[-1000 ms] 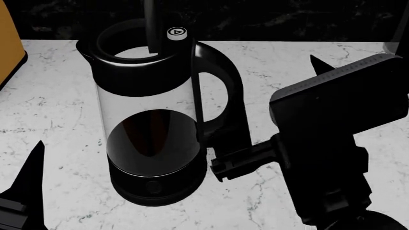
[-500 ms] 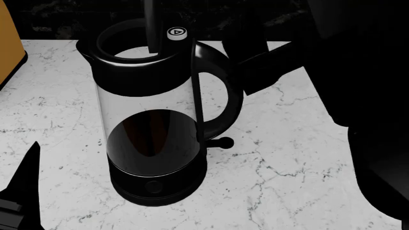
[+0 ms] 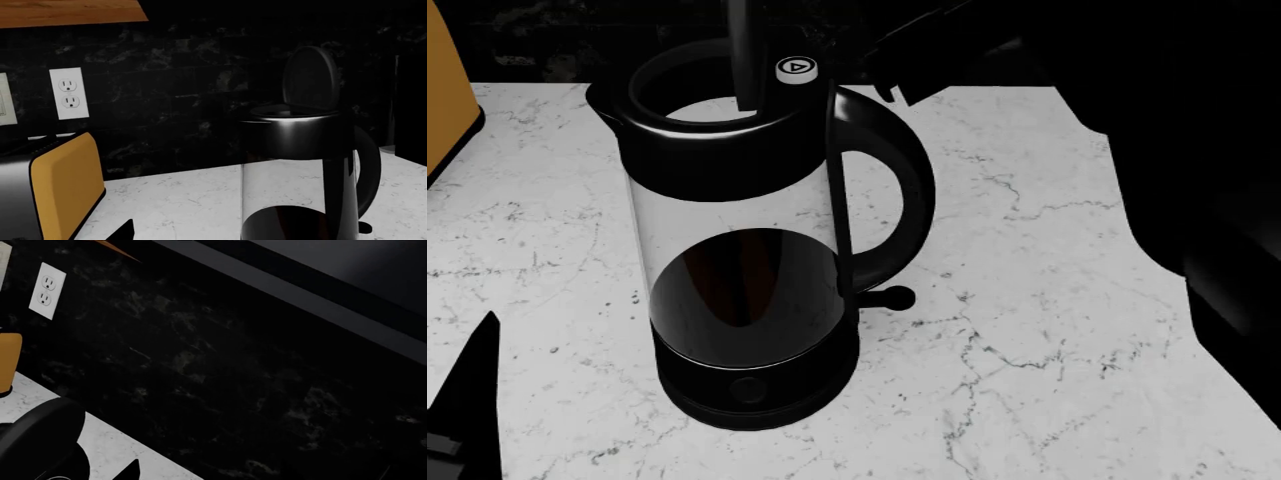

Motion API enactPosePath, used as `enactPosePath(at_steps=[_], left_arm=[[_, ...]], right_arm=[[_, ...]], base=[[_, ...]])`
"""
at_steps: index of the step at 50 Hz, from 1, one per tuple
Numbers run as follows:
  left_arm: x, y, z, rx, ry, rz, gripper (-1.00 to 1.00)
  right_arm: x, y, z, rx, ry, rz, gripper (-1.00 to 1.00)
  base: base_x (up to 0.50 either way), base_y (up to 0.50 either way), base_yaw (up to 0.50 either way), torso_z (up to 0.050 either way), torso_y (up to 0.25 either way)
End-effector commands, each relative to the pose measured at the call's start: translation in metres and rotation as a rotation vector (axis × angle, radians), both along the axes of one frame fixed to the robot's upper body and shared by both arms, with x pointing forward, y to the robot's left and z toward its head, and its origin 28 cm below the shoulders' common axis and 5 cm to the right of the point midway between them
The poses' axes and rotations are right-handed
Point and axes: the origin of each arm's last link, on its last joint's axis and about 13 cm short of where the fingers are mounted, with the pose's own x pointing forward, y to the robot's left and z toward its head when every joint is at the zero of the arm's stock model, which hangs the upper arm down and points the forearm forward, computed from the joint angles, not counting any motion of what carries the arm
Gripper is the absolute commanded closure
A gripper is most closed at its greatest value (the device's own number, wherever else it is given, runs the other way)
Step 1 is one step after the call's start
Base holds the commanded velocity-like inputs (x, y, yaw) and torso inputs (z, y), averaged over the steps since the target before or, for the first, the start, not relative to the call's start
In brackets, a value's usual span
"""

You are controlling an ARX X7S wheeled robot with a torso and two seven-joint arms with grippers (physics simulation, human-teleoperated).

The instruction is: Close the lid of the electric kettle.

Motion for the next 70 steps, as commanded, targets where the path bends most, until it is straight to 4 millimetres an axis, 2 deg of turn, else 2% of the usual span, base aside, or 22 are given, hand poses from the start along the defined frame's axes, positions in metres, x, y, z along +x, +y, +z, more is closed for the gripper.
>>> enactPosePath(at_steps=[1,6,16,34,46,70], left_arm=[[-0.005,0.001,-0.001,-0.009,-0.006,-0.001,-1.0],[-0.003,0.002,-0.002,-0.005,-0.005,0.009,-1.0],[-0.004,0.002,-0.004,-0.006,-0.001,0.012,-1.0],[-0.007,0.005,-0.005,-0.011,0.0,0.023,-1.0],[-0.009,0.006,-0.005,-0.011,0.0,0.031,-1.0],[-0.011,0.008,-0.008,-0.019,0.003,0.037,-1.0]], right_arm=[[0.018,0.001,-0.008,0.009,0.036,-0.013,-1.0],[0.02,0.003,-0.008,0.007,0.043,-0.008,-1.0],[0.02,0.01,0.004,-0.011,0.015,0.013,-1.0],[0.04,0.018,0.005,-0.032,0.031,0.035,-1.0],[0.052,0.026,-0.009,-0.024,0.074,0.051,-1.0],[0.064,0.038,-0.01,-0.037,0.097,0.074,-1.0]], base=[[0.0,0.0,0.0,0.0,0.0],[0.0,0.0,0.0,0.0,0.0],[0.0,0.0,0.0,0.0,0.0],[0.0,0.0,0.0,0.0,0.0],[0.0,0.0,0.0,0.0,0.0],[0.0,0.0,0.0,0.0,0.0]])
